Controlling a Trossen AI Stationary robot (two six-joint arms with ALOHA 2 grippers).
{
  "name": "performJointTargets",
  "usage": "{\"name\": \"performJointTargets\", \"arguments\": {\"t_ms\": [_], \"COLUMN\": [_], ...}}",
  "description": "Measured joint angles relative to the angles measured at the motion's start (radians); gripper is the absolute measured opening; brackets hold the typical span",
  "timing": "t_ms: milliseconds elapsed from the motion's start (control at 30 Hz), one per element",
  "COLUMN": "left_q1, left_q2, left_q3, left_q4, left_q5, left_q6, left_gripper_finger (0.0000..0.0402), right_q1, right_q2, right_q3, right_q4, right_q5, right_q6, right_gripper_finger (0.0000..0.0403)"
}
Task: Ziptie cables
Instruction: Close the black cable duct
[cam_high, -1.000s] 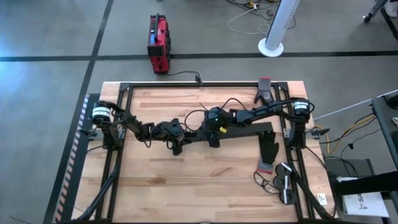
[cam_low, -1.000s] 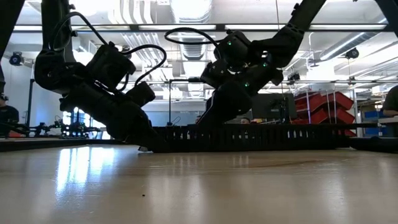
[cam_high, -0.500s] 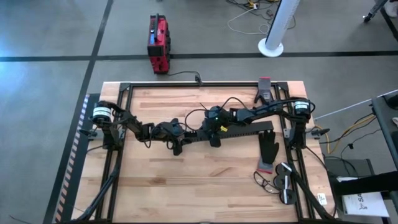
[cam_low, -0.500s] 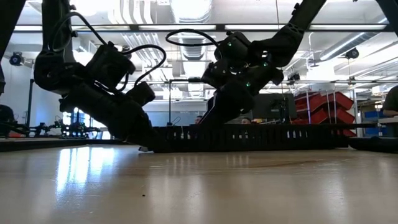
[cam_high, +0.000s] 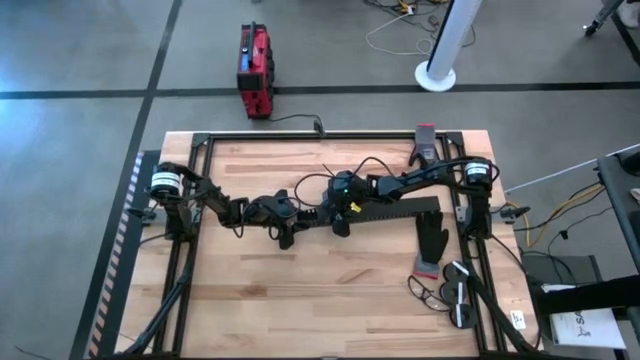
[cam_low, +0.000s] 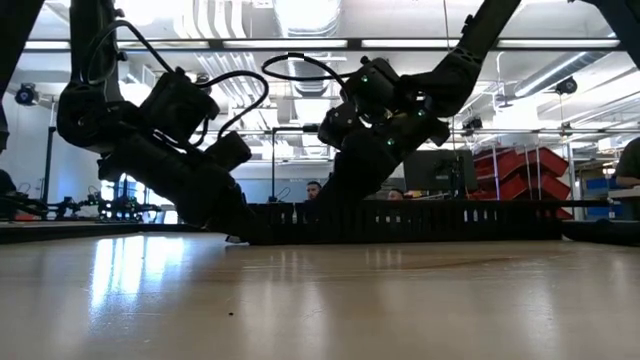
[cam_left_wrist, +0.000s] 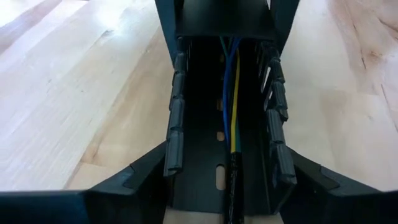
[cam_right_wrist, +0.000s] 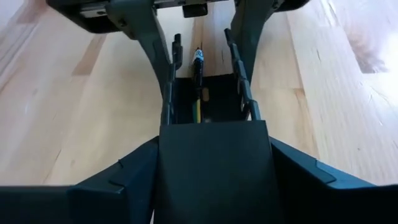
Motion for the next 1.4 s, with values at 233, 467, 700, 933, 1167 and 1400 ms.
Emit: {"name": "performJointTargets", "arguments": {"t_ms": [233, 467, 700, 933, 1167, 1400], "left_q1": [-0.001, -0.003, -0.007, -0.006, -0.006, -0.006], "left_q2": [0.0, 0.0, 0.0, 0.001, 0.0, 0.017], "left_q3": [0.002, 0.005, 0.033, 0.045, 0.058, 0.103], "left_q4": [0.004, 0.005, -0.017, -0.018, -0.024, -0.05], "left_q5": [-0.01, -0.028, -0.033, -0.031, -0.045, -0.05], "left_q6": [0.007, 0.009, 0.047, 0.06, 0.063, 0.074], "left_gripper_finger": [0.021, 0.0211, 0.0212, 0.0209, 0.0209, 0.0208], "right_q1": [-0.003, 0.011, 0.021, 0.021, 0.027, 0.027], "right_q2": [-0.001, -0.003, -0.006, -0.005, 0.007, 0.024], "right_q3": [0.001, 0.003, 0.007, 0.031, 0.067, 0.086], "right_q4": [-0.008, -0.019, -0.032, -0.057, -0.065, -0.065], "right_q5": [-0.047, -0.071, -0.038, -0.028, -0.033, -0.046], "right_q6": [-0.065, -0.091, -0.049, -0.043, -0.049, -0.091], "right_gripper_finger": [0.0217, 0.0217, 0.0224, 0.0213, 0.0218, 0.0216]}}
